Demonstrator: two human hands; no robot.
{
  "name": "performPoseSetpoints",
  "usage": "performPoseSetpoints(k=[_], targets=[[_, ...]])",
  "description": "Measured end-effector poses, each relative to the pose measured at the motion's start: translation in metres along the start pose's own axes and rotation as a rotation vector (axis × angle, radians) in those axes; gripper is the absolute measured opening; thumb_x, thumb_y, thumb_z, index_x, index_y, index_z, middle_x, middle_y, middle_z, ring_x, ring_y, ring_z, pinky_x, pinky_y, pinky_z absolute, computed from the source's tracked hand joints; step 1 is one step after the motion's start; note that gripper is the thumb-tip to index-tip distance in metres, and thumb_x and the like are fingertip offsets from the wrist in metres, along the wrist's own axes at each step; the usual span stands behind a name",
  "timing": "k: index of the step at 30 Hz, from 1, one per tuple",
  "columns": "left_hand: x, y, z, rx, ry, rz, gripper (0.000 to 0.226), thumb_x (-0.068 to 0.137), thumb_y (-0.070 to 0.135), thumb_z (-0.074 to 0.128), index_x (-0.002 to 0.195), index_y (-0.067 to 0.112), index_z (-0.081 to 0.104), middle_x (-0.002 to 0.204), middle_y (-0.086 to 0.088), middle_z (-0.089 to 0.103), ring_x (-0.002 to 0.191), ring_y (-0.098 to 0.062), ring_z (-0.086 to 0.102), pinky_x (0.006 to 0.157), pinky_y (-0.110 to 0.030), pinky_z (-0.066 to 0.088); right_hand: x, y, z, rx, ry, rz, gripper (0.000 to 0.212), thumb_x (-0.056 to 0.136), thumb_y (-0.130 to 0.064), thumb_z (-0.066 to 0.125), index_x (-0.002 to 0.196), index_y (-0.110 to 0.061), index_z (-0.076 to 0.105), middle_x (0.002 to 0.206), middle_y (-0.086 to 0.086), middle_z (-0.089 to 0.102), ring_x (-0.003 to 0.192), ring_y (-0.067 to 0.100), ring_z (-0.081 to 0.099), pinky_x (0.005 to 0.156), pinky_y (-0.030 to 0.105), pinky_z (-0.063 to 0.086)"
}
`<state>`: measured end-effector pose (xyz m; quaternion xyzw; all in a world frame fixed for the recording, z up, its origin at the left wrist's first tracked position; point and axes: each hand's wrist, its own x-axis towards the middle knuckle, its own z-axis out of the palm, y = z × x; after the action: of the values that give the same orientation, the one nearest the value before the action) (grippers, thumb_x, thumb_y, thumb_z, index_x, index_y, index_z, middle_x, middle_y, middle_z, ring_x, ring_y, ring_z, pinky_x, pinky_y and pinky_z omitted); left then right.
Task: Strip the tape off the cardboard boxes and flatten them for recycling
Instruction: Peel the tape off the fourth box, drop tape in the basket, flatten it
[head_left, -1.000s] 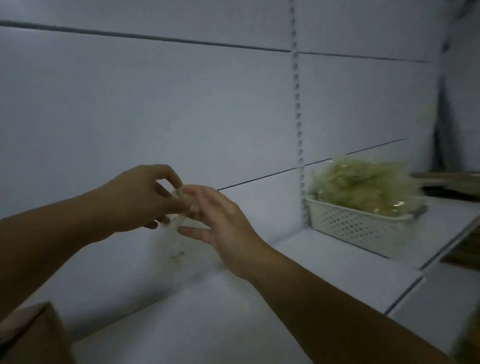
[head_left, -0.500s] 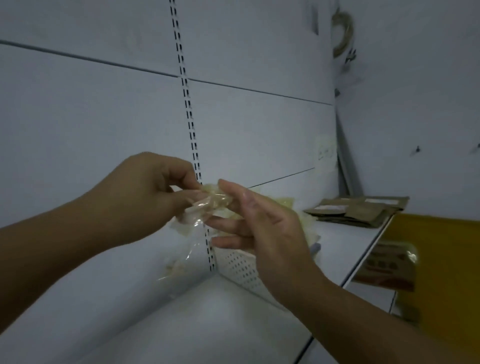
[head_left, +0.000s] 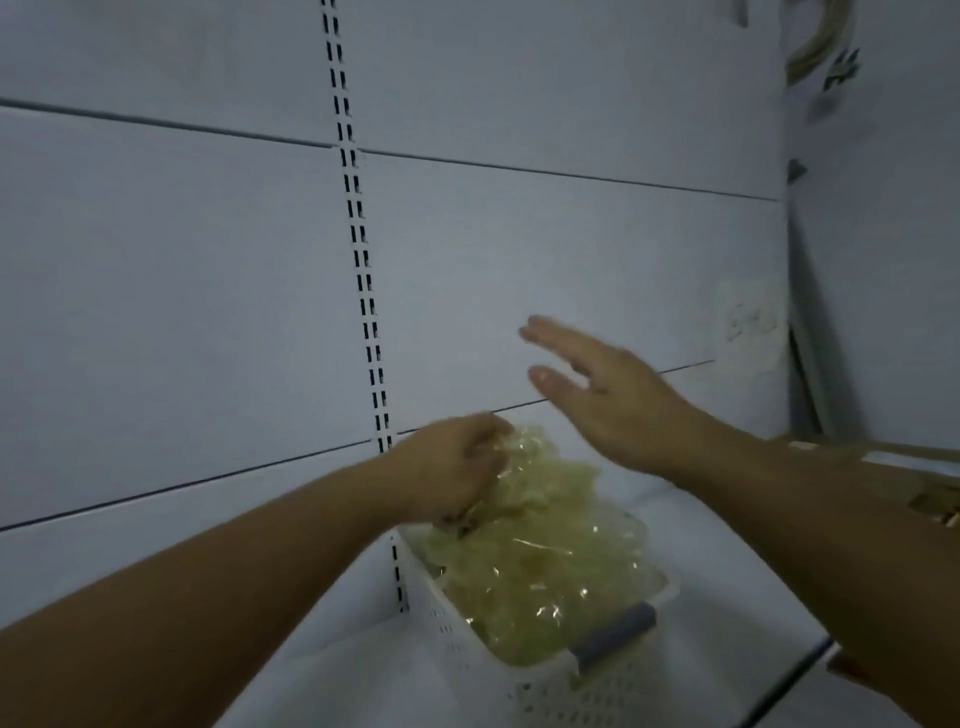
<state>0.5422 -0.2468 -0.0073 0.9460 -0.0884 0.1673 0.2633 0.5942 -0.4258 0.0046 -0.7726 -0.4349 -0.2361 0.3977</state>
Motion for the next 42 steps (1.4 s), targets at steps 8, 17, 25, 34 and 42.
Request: performPoseSetpoints(k=[8, 17, 25, 34, 42], targets=[[-0.005, -0.028, 0.037, -0.112, -0.136, -0.173, 0.027, 0.096, 0.031, 0.041, 0.116, 0.035, 0.060, 0.102, 0.010, 0.066, 0.089, -0.001, 0.061, 0.080, -0.023, 0.050, -0.020, 0.057, 0.059, -0.333, -0.598, 0.023, 0.060, 0.096, -0.053, 0.023, 0.148, -0.024, 0.014, 0.150, 0.001, 0.035, 0.133, 0.019, 0.037, 0.104, 0.029, 0.028], [-0.027, -0.052, 0.049, -0.821, 0.506, -0.196, 0.046, 0.072, -0.006, 0.072, 0.107, 0.022, 0.067, 0.109, 0.002, 0.071, 0.100, -0.011, 0.067, 0.082, -0.022, 0.055, -0.030, 0.058, 0.059, -0.170, -0.570, -0.023, 0.054, 0.095, -0.052, 0.030, 0.143, -0.027, 0.027, 0.134, -0.002, 0.053, 0.114, 0.012, 0.051, 0.092, 0.025, 0.039], [-0.023, -0.039, 0.047, -0.270, 0.287, -0.150, 0.016, 0.083, 0.028, 0.067, 0.098, 0.033, 0.067, 0.105, 0.013, 0.067, 0.096, -0.005, 0.064, 0.082, -0.027, 0.054, -0.030, 0.064, 0.056, -0.111, -0.537, 0.014, 0.062, 0.094, -0.052, 0.025, 0.148, -0.023, 0.014, 0.156, -0.004, 0.018, 0.140, 0.010, 0.021, 0.108, 0.021, 0.019], [-0.022, -0.028, 0.023, 0.053, 0.279, -0.220, 0.033, 0.074, 0.039, 0.075, 0.101, 0.041, 0.055, 0.119, 0.011, 0.049, 0.110, -0.013, 0.048, 0.091, -0.032, 0.044, -0.049, 0.041, 0.058, 0.479, 0.102, 0.054, 0.043, 0.088, -0.056, 0.030, 0.127, -0.064, 0.014, 0.150, -0.028, 0.013, 0.133, -0.012, 0.021, 0.099, 0.007, 0.023], [-0.024, -0.026, 0.004, -0.374, 0.264, -0.285, 0.027, 0.084, 0.032, 0.067, 0.109, 0.024, 0.061, 0.105, 0.006, 0.063, 0.097, -0.013, 0.064, 0.086, -0.033, 0.053, -0.003, 0.024, 0.021, 0.138, 0.195, 0.017, 0.019, 0.093, -0.028, 0.050, 0.111, -0.031, 0.058, 0.127, -0.011, 0.054, 0.120, 0.010, 0.047, 0.091, 0.013, 0.034]])
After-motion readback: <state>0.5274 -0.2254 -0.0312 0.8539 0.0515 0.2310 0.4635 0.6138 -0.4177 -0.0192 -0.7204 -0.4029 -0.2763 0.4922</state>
